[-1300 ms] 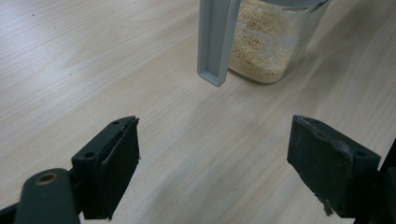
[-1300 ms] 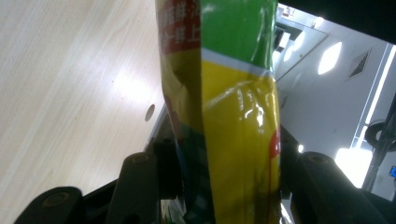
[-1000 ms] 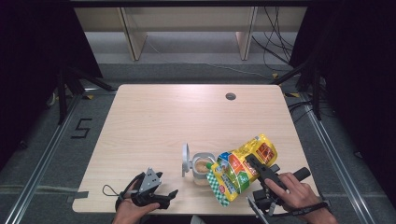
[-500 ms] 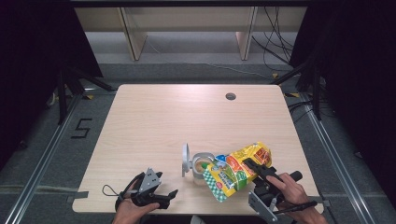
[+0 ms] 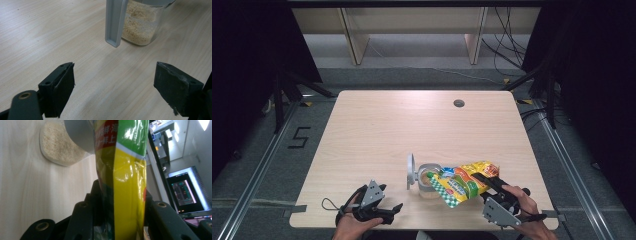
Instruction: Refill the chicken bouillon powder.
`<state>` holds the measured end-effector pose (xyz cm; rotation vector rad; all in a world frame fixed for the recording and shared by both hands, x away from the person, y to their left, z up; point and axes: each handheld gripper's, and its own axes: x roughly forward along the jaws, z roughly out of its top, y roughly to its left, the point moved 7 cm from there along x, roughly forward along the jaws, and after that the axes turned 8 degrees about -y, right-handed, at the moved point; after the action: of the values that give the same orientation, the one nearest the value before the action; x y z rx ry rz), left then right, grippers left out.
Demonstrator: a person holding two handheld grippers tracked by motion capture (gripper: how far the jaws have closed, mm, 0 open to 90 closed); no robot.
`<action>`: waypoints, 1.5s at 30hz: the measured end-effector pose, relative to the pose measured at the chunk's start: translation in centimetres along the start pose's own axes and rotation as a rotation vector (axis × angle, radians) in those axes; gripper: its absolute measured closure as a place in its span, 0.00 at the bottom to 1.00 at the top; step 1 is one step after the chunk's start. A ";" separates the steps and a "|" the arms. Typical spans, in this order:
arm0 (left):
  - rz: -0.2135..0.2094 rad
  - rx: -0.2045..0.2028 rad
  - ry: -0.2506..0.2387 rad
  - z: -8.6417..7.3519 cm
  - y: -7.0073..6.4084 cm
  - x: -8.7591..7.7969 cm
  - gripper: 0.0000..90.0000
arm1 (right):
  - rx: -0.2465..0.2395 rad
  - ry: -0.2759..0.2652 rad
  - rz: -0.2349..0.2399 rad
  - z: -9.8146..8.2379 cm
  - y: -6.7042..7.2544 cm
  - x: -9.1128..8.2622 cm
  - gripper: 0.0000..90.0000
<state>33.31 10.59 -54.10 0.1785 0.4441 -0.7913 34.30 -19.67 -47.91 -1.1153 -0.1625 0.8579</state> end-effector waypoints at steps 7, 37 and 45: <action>-0.001 0.009 0.006 0.0 0.0 -0.1 0.18 | 0.173 -0.022 0.024 -0.8 0.3 0.0 0.76; 0.005 -0.001 0.010 -0.1 0.2 -0.3 0.18 | 0.696 -0.213 0.022 -5.4 -1.7 4.7 0.80; 0.016 0.010 0.026 -0.2 0.4 -0.3 0.18 | 0.796 -0.227 -0.008 -6.3 -1.9 4.0 0.80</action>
<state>33.31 11.15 -54.16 0.2016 0.4629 -0.7768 41.26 -21.80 -50.45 -0.2733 -0.0036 0.9215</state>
